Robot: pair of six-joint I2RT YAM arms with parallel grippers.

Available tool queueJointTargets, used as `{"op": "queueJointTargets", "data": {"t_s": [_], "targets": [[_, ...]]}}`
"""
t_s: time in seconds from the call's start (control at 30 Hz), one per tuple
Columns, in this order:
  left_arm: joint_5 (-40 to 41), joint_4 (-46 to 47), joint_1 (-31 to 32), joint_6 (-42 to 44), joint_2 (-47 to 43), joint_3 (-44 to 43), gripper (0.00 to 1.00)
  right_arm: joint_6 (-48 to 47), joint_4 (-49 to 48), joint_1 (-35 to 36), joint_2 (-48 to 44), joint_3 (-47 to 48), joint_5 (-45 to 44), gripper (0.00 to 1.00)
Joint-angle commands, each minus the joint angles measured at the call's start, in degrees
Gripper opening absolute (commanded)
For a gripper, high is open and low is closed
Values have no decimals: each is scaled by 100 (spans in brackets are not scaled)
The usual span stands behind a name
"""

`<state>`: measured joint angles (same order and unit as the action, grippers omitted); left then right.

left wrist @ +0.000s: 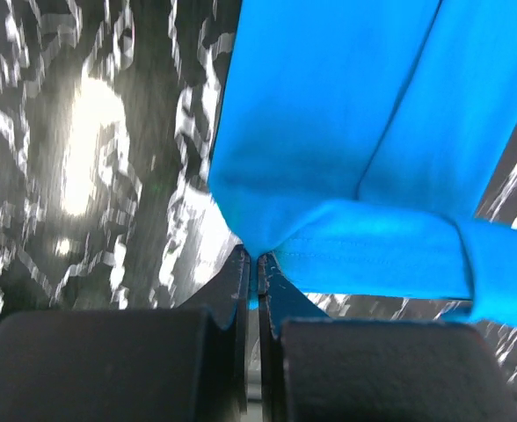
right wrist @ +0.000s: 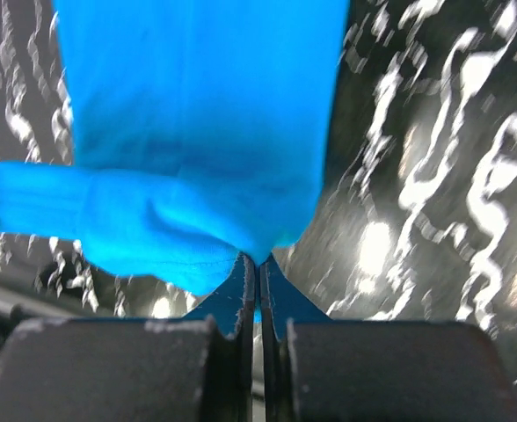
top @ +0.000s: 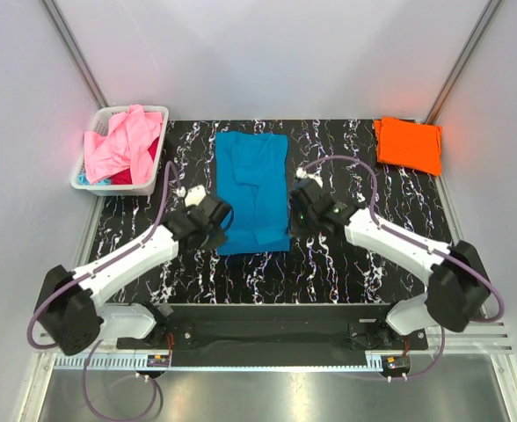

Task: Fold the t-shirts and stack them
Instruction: Fold the tshirt

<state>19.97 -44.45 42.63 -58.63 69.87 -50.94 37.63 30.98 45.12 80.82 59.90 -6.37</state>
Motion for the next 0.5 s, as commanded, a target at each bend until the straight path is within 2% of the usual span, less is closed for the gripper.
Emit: {"op": "queueJointTargets", "data": {"t_s": [0.0, 0.13, 0.27, 0.47], "targets": [[227, 322, -561, 606, 334, -529, 0, -834, -153, -520, 399, 530, -163, 0], [17, 857, -940, 1168, 1019, -1101, 0, -1248, -584, -855, 1005, 970, 275, 0], [-141, 1157, -1169, 1512, 2150, -1970, 0, -1565, -839, -1111, 2048, 1716, 619, 0], [-511, 1298, -1687, 1565, 3295, -2788, 0, -1811, -866, -1514, 3499, 3237, 1173, 0]]}}
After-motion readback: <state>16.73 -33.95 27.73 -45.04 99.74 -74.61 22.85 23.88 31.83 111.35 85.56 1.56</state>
